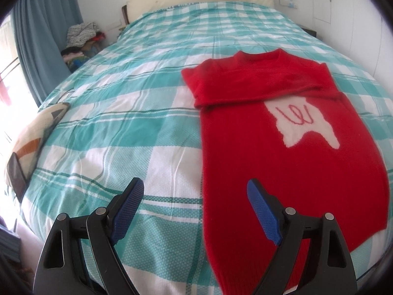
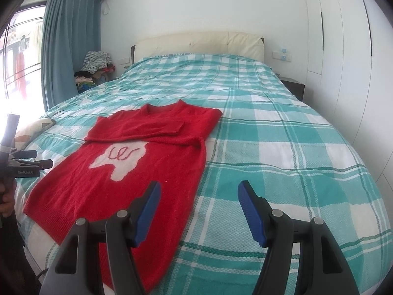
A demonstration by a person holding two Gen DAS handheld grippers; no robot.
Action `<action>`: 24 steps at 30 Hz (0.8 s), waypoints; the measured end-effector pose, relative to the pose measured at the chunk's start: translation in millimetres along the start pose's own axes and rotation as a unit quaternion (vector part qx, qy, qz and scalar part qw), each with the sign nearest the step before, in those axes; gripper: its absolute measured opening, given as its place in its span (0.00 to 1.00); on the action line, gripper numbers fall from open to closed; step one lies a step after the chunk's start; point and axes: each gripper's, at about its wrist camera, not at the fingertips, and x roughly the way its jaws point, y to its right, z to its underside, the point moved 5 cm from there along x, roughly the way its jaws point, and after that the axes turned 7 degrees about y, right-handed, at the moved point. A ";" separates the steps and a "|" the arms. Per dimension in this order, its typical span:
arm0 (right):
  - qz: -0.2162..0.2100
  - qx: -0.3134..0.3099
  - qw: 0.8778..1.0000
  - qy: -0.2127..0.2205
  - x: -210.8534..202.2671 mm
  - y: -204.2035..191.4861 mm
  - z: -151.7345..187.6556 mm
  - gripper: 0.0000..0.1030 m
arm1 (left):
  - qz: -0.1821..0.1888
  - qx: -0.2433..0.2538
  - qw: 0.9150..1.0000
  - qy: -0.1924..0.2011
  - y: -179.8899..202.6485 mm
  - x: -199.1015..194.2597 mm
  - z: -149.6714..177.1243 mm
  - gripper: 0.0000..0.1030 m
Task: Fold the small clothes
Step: 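Open the left gripper and move both grippers to the sweater hem, then grasp the hem with both grippers and lift it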
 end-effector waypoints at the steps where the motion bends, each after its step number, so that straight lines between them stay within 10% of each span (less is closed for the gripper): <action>1: -0.014 -0.008 1.000 0.003 -14.4 -1.6 -4.9 0.63 | 0.008 -0.003 1.000 -0.005 -4.7 -4.3 5.4 0.85; 7: -0.107 -0.050 0.985 -0.123 -51.9 -16.2 12.6 0.65 | 0.080 -0.037 0.993 -0.084 -2.1 -0.9 54.8 0.85; 17: -0.154 0.133 0.947 -0.250 18.9 -30.7 104.9 0.60 | 0.125 -0.046 0.987 -0.094 15.4 -14.0 72.7 0.49; 20: -0.157 0.141 0.944 -0.254 23.5 -37.3 112.3 0.52 | 0.146 -0.049 0.983 -0.103 21.7 -13.6 76.0 0.24; 22: -0.168 0.148 0.937 -0.266 26.7 -40.7 115.1 0.11 | 0.139 -0.036 0.984 -0.106 26.1 -13.3 76.9 0.05; 24: -0.172 0.145 0.934 -0.277 26.2 -42.4 117.5 0.04 | 0.143 -0.034 0.984 -0.104 24.7 -17.0 76.0 0.02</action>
